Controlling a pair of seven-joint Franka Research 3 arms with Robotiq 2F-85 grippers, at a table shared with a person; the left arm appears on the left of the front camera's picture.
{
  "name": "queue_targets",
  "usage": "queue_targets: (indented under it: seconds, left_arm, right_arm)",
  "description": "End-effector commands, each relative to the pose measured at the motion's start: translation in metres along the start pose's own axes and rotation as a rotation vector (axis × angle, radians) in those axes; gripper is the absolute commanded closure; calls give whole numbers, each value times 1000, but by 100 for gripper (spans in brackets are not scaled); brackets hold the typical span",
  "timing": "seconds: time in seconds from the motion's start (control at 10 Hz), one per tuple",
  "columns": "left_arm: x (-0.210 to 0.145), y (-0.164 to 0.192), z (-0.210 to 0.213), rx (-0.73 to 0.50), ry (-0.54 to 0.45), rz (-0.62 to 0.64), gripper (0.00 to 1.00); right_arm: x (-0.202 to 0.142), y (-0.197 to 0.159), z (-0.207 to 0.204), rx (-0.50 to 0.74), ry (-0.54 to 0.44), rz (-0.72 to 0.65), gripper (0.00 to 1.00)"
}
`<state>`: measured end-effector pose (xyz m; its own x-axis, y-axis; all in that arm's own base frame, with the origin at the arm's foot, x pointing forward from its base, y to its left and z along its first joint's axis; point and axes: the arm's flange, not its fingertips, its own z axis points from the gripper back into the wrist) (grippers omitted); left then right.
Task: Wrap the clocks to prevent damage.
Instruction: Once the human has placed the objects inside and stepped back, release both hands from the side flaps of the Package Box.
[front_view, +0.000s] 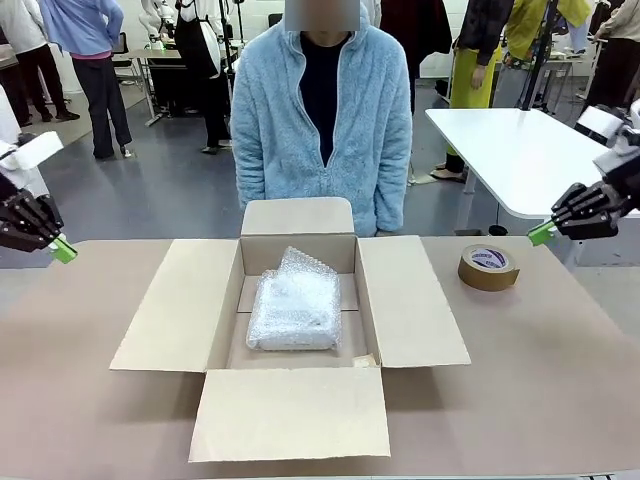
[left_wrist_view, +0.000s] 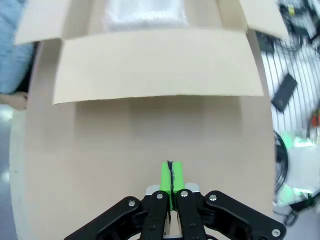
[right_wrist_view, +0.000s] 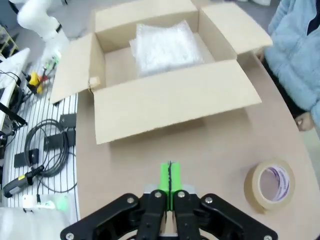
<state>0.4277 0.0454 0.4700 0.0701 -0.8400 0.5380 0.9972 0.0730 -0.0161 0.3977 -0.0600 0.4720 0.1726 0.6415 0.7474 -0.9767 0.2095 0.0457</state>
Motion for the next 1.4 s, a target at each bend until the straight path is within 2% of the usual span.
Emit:
queue_targets:
  seconds: [0.0,0.3,0.4,0.5,0.6,0.8,0.9,1.1,1.2,1.3]
  left_arm:
    - [-29,-6,-16,63,-185,55,100]
    - [-78,-10,-24,57,-367,160,100]
    - [-85,-10,-26,30,-379,174,100]
    - [-67,-15,-22,63,-297,168,100]
    - [-67,-15,-22,63,-297,168,100]
    - [-77,-15,-27,49,-326,184,100]
    - [-83,-14,-29,15,-369,80,100]
    - [-95,-12,-32,-27,-427,12,100]
    - [-91,-13,-37,-24,-428,7,100]
    - [-83,-18,-34,-9,-374,61,100]
  right_arm:
    - [-36,-11,-13,69,-102,25,99]
    - [-92,-21,-15,87,-218,18,99]
    - [-95,-21,-14,92,-203,-9,99]
    - [-80,-16,-12,69,-60,-98,99]
    - [-98,-11,-18,82,-192,-8,99]
    - [-101,-15,-16,81,-154,-38,99]
    - [-103,-18,-16,112,-220,-15,99]
    - [-117,-23,-21,161,-332,-27,99]
    - [-121,-28,-25,143,-336,-65,99]
    - [-105,-12,-22,138,-254,-34,99]
